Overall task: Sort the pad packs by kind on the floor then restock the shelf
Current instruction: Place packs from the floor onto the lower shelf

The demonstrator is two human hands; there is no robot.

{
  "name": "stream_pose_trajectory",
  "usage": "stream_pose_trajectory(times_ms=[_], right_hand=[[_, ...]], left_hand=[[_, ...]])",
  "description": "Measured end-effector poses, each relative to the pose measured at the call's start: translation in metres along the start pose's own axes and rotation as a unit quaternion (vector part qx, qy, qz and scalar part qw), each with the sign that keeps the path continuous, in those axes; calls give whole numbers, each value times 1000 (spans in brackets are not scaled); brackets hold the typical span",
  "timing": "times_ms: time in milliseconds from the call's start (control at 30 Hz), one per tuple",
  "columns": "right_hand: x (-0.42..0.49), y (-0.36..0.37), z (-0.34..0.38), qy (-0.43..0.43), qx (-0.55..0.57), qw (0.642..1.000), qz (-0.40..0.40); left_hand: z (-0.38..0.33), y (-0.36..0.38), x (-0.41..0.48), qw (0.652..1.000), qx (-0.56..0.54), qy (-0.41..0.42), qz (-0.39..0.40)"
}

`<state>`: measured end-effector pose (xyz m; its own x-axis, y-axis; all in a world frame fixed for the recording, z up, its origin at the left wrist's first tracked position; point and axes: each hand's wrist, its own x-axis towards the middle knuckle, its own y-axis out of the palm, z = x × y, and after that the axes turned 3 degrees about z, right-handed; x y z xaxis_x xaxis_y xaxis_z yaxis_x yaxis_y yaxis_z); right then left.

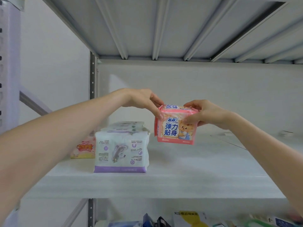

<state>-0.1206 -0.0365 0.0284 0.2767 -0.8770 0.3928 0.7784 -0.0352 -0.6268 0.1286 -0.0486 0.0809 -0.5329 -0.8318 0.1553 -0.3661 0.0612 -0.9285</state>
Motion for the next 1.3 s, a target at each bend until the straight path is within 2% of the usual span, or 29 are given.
stream_pose_trajectory(times_ms=[100,433,667,1000,1200,1300], right_hand=[[27,-3,-9,9,1,1000,10],[111,11,-45,57,32,996,66],[156,30,-66,83,11,992,98],[174,55,-87,112,-10,984,137],[176,55,-92,118,-16,983,141],[173,56,-89,117,-53,983,132]], left_hand=[[11,-3,22,1000,2,-11,-6],[53,-14,85,995,49,-71,52],[94,-5,114,991,46,-100,80],[128,14,132,987,51,-100,116],[132,18,133,988,50,-98,111],[129,20,131,987,70,-101,102]])
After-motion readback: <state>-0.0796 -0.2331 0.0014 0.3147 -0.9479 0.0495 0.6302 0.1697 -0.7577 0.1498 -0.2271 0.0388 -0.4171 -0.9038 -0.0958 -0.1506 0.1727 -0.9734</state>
